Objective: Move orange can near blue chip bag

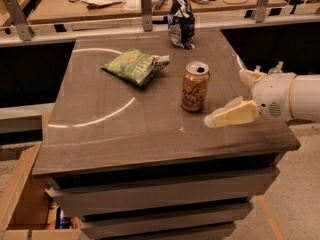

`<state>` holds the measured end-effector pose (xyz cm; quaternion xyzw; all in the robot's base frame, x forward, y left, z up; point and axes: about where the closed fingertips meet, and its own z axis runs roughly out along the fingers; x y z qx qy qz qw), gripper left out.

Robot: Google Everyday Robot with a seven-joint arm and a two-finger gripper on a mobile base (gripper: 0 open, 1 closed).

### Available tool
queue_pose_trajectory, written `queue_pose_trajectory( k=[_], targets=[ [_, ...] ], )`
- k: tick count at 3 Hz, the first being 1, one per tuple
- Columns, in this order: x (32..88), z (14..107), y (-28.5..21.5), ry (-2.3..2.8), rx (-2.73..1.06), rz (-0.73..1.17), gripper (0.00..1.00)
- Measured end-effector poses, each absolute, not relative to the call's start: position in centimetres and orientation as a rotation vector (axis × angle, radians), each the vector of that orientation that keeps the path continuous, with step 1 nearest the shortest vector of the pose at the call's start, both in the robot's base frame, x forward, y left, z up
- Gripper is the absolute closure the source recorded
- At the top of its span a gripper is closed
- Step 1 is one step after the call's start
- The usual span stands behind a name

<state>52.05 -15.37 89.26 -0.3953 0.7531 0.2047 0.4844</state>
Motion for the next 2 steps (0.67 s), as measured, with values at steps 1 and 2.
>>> queue_pose_trajectory(
  k=[1,2],
  targets=[
    [54.3,87.4,-13.5,1.784,-0.980,0.529,0.00],
    [55.8,86.9,-12.4,1.752,-0.980,0.540,0.00]
  ],
)
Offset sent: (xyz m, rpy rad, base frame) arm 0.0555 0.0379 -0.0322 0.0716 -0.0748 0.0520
